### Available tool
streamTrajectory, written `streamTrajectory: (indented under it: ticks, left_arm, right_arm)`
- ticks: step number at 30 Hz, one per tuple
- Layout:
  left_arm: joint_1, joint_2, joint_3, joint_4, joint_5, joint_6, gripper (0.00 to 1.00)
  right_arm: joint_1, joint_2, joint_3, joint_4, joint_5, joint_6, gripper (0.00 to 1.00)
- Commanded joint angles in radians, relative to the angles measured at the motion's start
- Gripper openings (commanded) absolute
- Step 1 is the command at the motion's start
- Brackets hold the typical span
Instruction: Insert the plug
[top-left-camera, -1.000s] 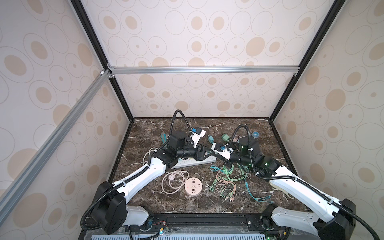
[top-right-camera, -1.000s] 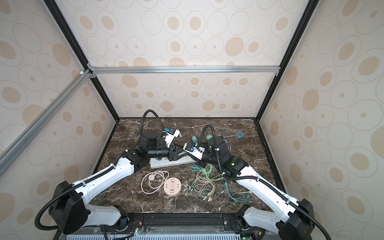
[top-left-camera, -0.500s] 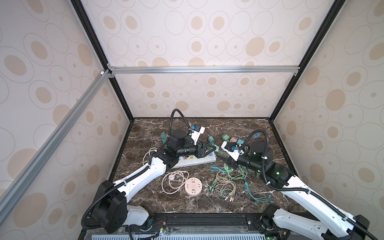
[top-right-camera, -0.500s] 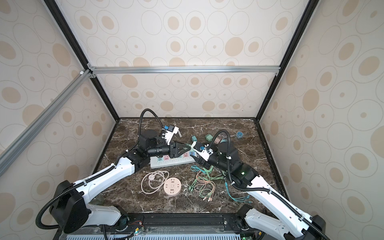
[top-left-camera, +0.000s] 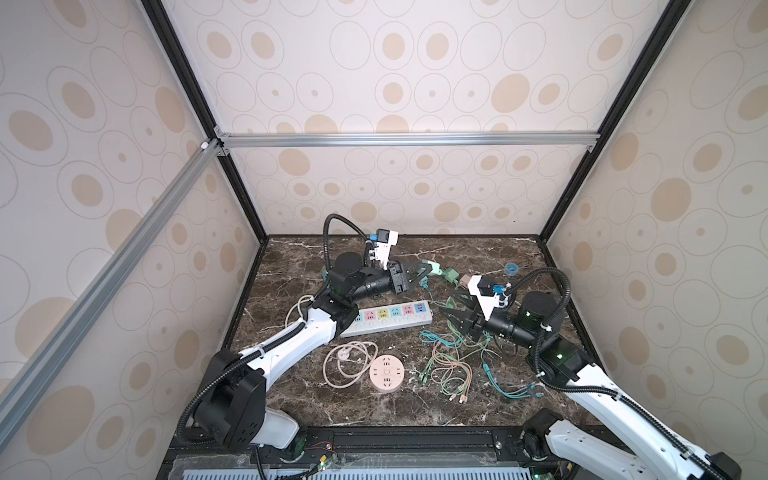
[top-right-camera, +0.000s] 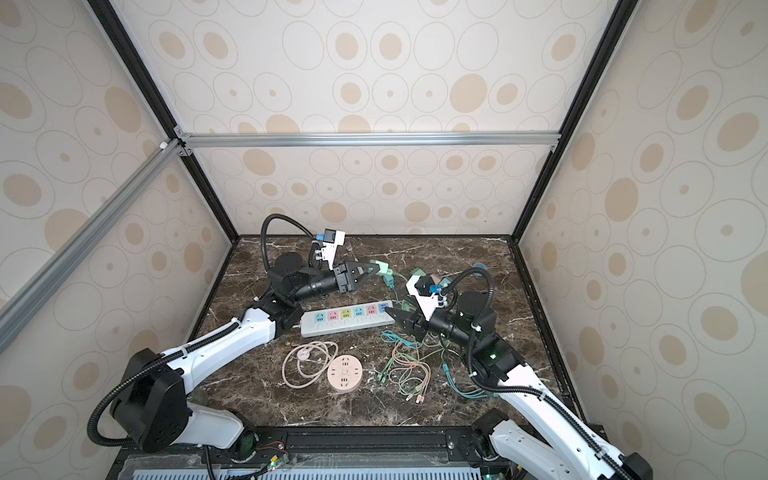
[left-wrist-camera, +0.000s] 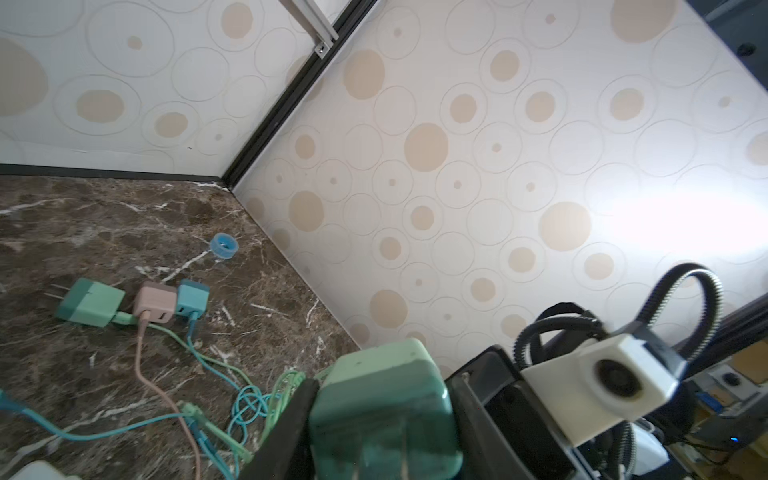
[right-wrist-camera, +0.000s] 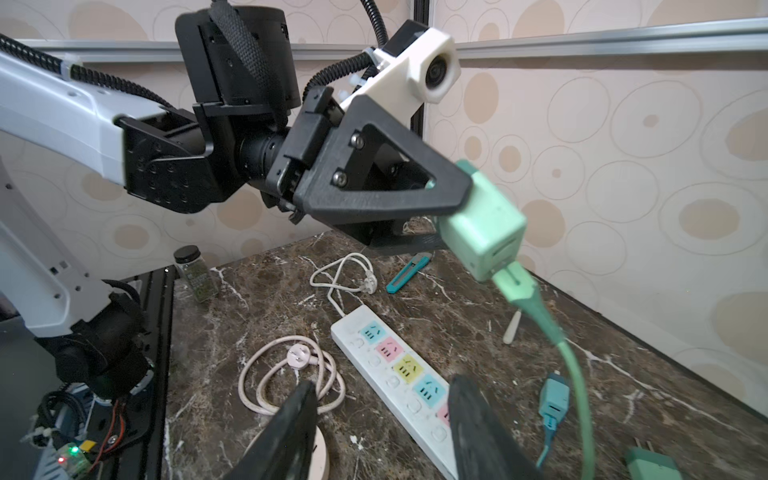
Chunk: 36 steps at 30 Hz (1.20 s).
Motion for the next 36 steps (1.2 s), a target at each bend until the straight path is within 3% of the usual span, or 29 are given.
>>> streamTrajectory:
  ticks: [1,6,16,36]
  left_arm:
    - [0.006,0.003,0.063,0.201,0.044,-0.136,0.14]
    - [0.007,-0.01,0.074,0.204,0.042,-0.149,0.14]
    - [0.007,-0.025,0.023,0.377,0.086,-0.288,0.13]
    - [0.006,-0.058,-0.054,0.501,0.126,-0.401,0.13]
  right_arm:
    - [-0.004,0.046,-0.029,0.21,-0.078,0.113,0.53]
    - [-0.004,0.151,-0.009,0.341,-0.101,0.151,0.55]
    - [-0.004,0.288,0.025,0.604,-0.084,0.207,0.55]
    - [-0.003,0.252,0.1,0.683,-0.067,0.157,0.54]
